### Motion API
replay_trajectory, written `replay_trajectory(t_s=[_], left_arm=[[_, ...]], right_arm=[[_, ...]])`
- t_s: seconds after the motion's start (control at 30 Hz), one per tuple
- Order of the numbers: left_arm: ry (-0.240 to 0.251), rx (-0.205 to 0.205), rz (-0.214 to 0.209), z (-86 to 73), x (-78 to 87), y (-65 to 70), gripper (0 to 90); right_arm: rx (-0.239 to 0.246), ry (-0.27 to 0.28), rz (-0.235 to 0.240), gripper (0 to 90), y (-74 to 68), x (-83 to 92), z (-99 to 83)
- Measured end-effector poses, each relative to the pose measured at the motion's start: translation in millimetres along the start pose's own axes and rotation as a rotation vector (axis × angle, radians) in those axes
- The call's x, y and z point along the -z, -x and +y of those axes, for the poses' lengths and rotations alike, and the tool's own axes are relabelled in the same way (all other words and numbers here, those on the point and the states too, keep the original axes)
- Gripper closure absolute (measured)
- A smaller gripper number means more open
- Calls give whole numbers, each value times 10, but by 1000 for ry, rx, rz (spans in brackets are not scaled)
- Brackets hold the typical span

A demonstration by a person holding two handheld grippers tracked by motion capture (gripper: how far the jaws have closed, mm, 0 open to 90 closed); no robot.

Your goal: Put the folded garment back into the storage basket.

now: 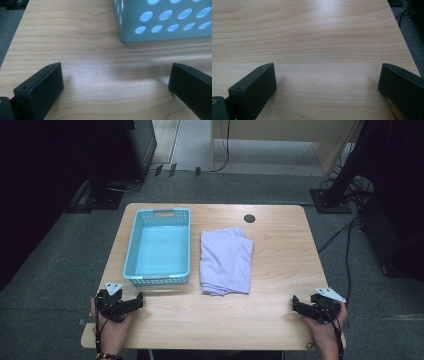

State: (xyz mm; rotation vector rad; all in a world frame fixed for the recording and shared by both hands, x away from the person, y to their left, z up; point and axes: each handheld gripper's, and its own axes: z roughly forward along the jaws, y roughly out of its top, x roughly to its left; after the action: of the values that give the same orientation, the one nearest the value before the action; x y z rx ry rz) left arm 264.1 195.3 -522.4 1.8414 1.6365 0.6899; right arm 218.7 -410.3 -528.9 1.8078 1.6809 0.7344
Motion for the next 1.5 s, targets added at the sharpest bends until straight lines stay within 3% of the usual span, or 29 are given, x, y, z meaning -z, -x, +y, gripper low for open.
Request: replay_trajectory(t_s=[0.23,0.43,0.93,1.5], left_arm=[[0,-1,0,0,0,0,0],[-1,-3,-2,1,0,0,0],[0,-4,-2,1,0,1,0],[0,-6,-3,1,0,2,0]], right_arm=[[-6,-1,2,0,-2,5,-4],[-50,22,-12,19,18,25,-9],[-33,72,-1,18,-164,193,191],[-2,93,25,17,-387,247,401]])
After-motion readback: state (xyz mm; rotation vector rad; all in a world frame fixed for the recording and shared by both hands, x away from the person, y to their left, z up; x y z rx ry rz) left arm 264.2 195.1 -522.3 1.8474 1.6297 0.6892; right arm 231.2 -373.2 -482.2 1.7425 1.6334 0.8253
